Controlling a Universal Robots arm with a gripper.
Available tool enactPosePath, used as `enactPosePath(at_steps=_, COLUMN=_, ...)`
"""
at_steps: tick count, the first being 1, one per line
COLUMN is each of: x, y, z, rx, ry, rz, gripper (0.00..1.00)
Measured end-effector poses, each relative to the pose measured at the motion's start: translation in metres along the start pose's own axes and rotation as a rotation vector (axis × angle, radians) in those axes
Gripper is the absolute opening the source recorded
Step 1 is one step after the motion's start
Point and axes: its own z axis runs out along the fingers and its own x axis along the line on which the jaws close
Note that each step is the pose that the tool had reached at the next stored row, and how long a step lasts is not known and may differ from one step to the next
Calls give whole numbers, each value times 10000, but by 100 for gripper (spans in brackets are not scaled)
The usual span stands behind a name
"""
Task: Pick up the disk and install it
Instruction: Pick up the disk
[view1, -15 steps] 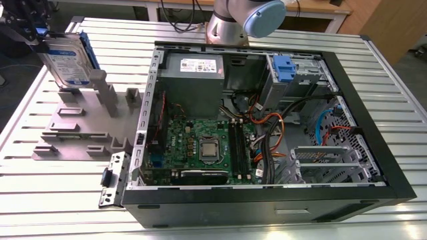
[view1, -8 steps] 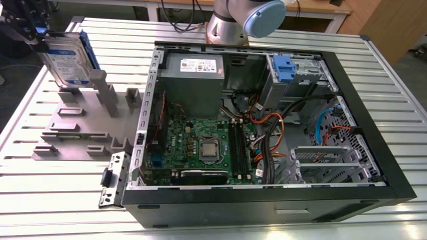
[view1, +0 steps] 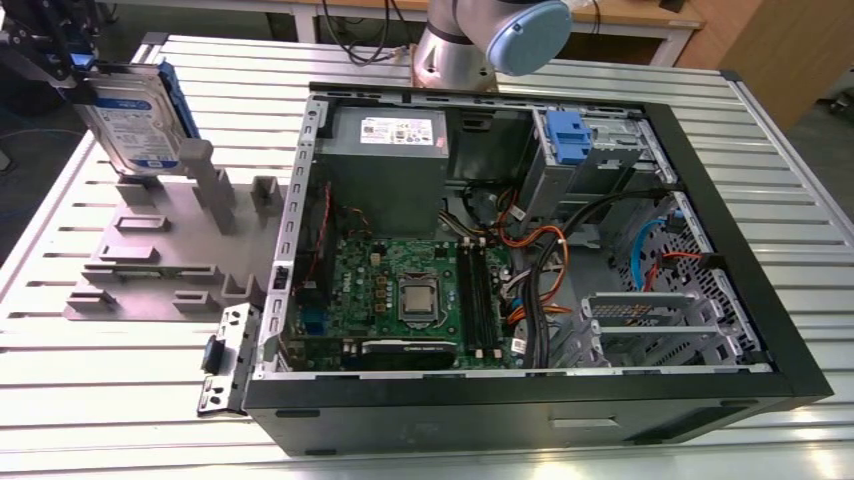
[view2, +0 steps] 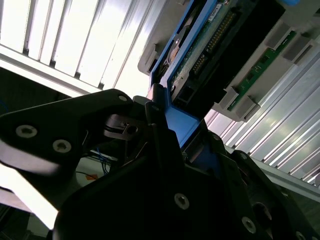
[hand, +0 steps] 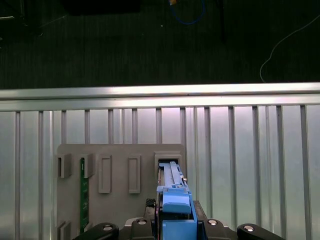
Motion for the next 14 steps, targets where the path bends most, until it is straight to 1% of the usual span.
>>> enactPosePath(at_steps=7, x=0, y=0, z=-1, rx=0, ry=0, rz=0, gripper=37)
enactPosePath(at_steps=8, x=0, y=0, z=-14, rx=-1, ry=0, rz=0, gripper=37)
enactPosePath(at_steps=14, x=0, y=1, z=-42, rx=0, ry=-1, rz=0, gripper=37)
